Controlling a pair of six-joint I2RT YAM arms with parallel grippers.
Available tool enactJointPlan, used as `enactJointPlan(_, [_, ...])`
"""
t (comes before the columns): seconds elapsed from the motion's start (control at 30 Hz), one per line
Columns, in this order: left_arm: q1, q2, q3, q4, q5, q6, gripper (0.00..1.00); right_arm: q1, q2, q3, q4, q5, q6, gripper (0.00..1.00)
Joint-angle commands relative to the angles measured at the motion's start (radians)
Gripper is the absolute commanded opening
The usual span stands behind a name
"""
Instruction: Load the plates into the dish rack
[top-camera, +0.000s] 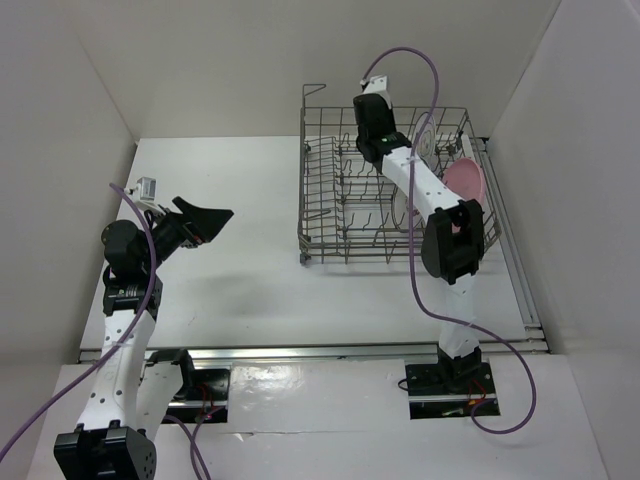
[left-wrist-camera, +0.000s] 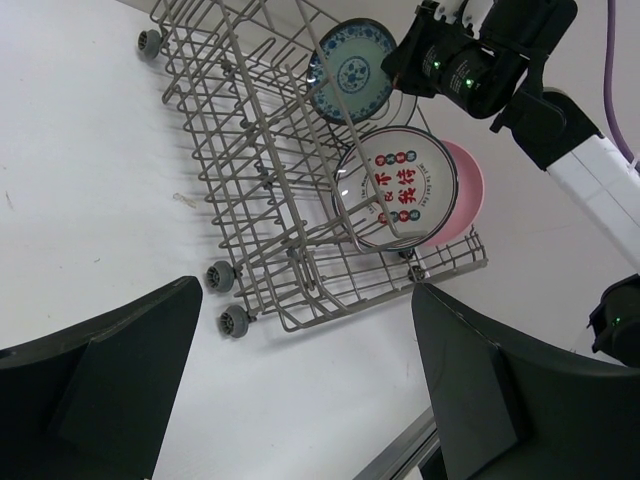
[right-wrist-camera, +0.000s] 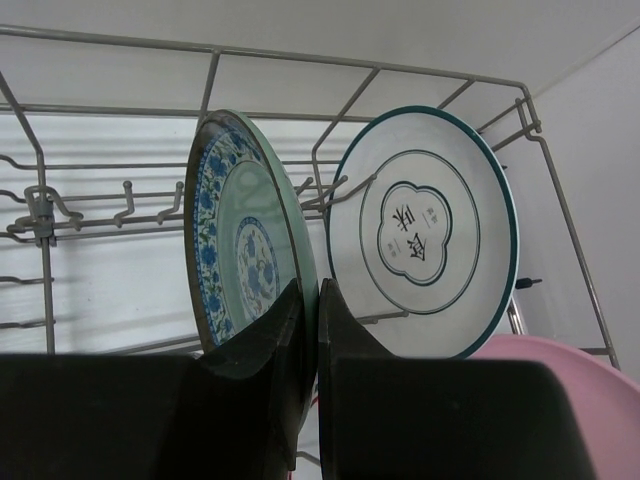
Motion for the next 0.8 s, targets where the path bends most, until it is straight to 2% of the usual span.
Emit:
enactJointPlan(0.0, [0.006, -0.004, 0.012, 0.049, 0.03, -0.013, 1.0, 0.014, 0.0, 0.013, 0.079, 0.022, -0.006, 0.0])
enactJointPlan(0.77, [0.006, -0.004, 0.012, 0.059, 0.03, -0.013, 1.0, 0.014, 0.053, 0.044, 0.087, 0.064, -0.027, 0.0])
